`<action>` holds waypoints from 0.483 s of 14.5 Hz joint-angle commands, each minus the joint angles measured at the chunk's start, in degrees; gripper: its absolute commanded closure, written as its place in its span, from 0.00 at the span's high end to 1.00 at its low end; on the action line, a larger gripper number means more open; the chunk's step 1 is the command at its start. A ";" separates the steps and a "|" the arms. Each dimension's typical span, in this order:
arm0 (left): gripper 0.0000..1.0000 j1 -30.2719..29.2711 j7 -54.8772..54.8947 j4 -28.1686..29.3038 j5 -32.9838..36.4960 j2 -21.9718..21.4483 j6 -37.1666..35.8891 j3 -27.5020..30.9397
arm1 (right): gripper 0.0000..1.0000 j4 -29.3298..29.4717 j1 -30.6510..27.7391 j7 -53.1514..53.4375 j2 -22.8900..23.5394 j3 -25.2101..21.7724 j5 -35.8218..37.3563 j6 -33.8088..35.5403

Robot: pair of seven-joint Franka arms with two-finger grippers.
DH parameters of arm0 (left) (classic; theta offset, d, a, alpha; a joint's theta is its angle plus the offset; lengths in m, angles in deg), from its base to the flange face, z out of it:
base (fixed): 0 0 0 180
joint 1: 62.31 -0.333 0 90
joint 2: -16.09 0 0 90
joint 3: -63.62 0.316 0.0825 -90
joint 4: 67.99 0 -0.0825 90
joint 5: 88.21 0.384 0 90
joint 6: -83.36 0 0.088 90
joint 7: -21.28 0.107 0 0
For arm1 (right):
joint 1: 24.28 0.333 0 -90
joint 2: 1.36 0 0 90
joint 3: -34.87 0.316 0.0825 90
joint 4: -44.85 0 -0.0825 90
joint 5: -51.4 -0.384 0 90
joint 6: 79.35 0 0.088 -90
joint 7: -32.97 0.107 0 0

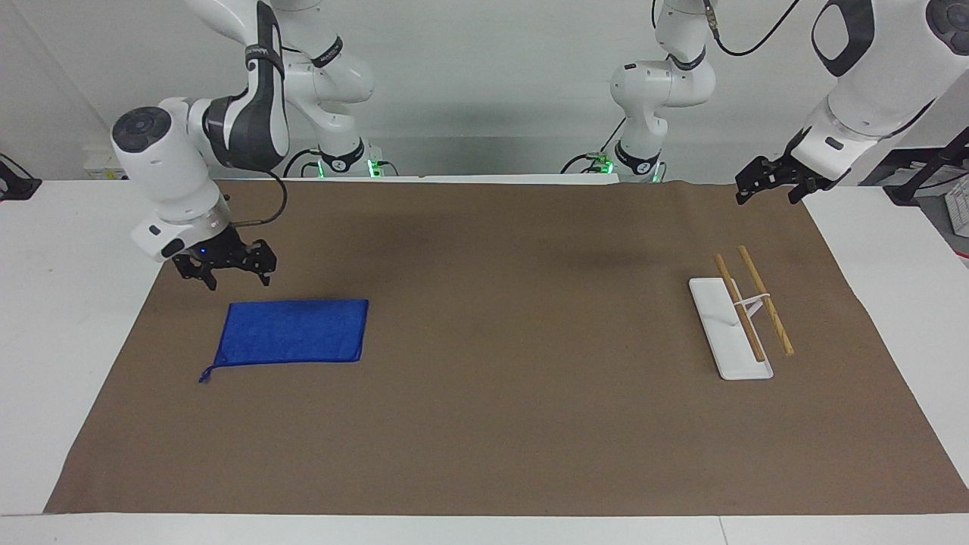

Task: Right arm passes towel to left arm to hang
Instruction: 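Reach the right gripper down to the blue towel's near edge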

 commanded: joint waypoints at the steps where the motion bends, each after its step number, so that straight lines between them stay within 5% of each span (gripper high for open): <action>1: 1.00 0.02 -0.14 0.77 -0.49 -0.68 -0.40 0.28 | 0.99 -4.03 -1.47 -2.76 1.28 0.47 -1.38 -6.71; 7: 1.00 0.02 -0.14 0.77 -0.49 -0.68 -0.39 0.28 | 0.98 -5.89 -2.52 -5.40 6.73 0.47 -1.47 -14.37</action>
